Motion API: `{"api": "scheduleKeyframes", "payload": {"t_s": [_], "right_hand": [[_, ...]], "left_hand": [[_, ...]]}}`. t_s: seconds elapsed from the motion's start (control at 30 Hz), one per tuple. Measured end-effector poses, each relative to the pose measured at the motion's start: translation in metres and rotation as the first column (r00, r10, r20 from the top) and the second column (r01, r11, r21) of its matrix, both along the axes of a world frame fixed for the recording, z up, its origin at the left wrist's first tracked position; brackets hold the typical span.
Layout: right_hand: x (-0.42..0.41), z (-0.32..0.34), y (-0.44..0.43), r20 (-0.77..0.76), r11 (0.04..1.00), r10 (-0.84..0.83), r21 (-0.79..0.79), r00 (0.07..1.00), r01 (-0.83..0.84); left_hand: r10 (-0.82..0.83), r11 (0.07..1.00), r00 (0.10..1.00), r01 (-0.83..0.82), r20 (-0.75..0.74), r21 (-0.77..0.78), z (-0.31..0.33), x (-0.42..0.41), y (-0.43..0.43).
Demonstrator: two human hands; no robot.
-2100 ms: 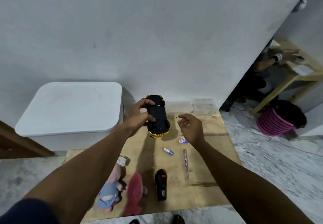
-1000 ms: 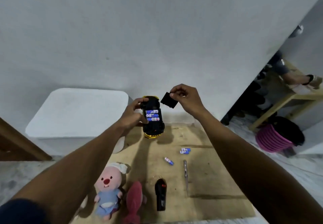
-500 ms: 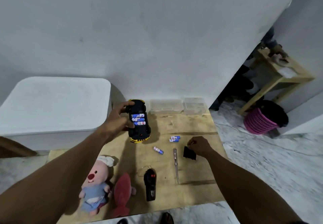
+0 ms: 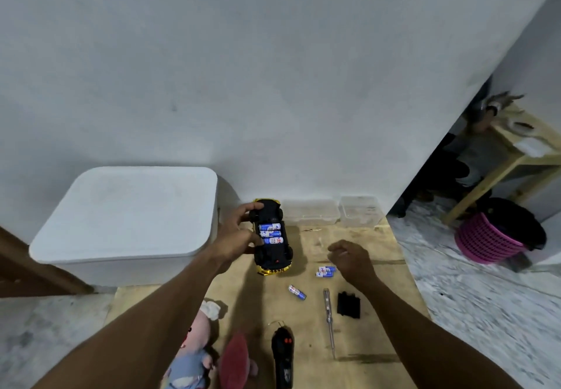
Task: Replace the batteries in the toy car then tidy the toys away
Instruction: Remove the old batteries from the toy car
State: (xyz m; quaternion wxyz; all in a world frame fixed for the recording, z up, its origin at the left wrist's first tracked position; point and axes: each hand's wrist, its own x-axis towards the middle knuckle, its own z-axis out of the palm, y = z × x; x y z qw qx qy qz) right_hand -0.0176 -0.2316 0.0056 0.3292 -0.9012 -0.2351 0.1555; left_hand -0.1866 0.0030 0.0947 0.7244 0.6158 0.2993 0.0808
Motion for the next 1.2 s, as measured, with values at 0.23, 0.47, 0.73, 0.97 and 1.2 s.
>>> {"api": "scheduleKeyframes", "payload": {"t_s": [0.23, 0.47, 0.73, 0.97, 1.2], "right_hand": [[-0.021, 0.097, 0.082, -0.348, 0.931, 0.171, 0.363, 0.922, -0.036], [-0.025, 0.116, 0.100, -0.491, 0.908, 0.204, 0.418, 0.847, 0.024], [-0.018, 0.123, 0.104, -0.443, 0.910, 0.231, 0.413, 0.866, -0.032], [-0.008, 0.129, 0.110, -0.343, 0.916, 0.271, 0.377, 0.899, -0.133], [-0.003, 0.126, 0.116, -0.201, 0.924, 0.263, 0.335, 0.944, -0.186]], "left_hand": [[-0.001, 1.000, 0.996, 0.001, 0.084, 0.004, 0.023, 0.014, -0.003], [0.013, 1.000, 0.991, -0.014, 0.134, 0.002, 0.037, 0.017, 0.008], [-0.065, 0.986, 0.987, 0.041, 0.145, 0.164, 0.047, 0.016, 0.022], [-0.069, 0.993, 0.987, 0.053, 0.148, 0.110, 0.045, 0.020, 0.034], [0.018, 0.999, 0.986, -0.024, 0.168, 0.035, 0.041, 0.023, 0.034]]}}
